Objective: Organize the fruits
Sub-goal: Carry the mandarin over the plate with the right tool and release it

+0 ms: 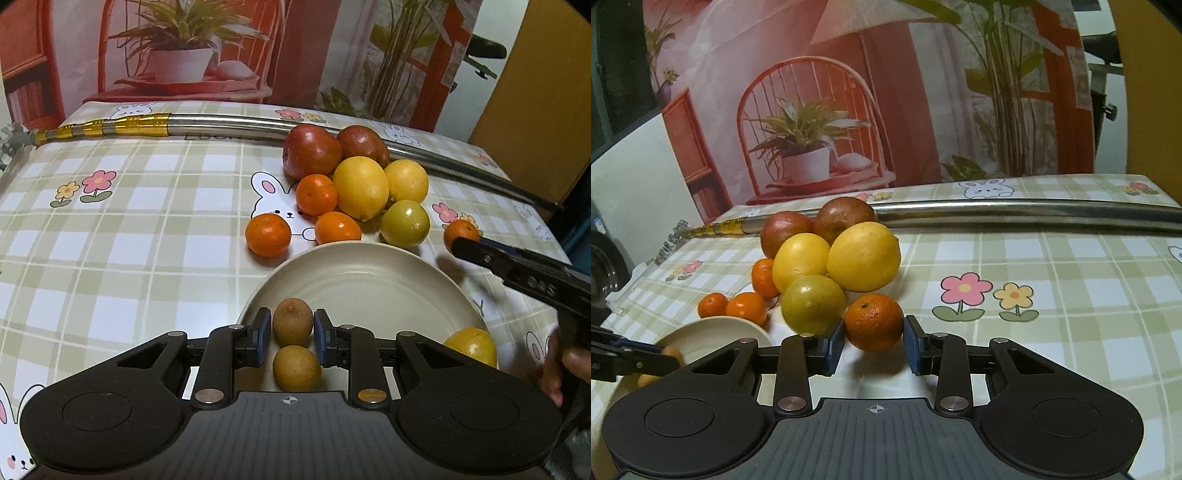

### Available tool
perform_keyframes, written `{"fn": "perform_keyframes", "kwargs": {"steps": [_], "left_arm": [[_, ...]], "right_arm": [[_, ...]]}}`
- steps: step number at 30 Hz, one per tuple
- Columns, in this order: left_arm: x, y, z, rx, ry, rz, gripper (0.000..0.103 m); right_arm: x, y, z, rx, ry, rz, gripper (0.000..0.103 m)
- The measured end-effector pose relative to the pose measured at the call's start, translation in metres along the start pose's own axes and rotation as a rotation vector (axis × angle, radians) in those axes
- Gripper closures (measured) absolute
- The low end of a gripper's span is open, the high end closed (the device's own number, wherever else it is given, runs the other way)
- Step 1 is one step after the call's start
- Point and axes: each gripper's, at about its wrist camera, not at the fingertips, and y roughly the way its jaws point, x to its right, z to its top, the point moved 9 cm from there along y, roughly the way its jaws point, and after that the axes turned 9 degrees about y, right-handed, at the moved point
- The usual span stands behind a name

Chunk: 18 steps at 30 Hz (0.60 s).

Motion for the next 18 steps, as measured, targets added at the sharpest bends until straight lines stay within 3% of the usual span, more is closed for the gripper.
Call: {"fn": "perform_keyframes", "kwargs": {"steps": [6, 18], "left_arm": [[-0.003, -0.004, 0.001, 0.017, -0.027, -0.003, 0.076], [-0.01, -0.03, 0.004, 0.101, -0.023, 0.001, 0.076]], "right_arm": [[-0.024, -0.025, -0.004, 0.001, -0.018, 0.023, 0.071], [-0.075, -0.03, -0.018, -0.111, -0.089, 0.024, 0.071]]}}
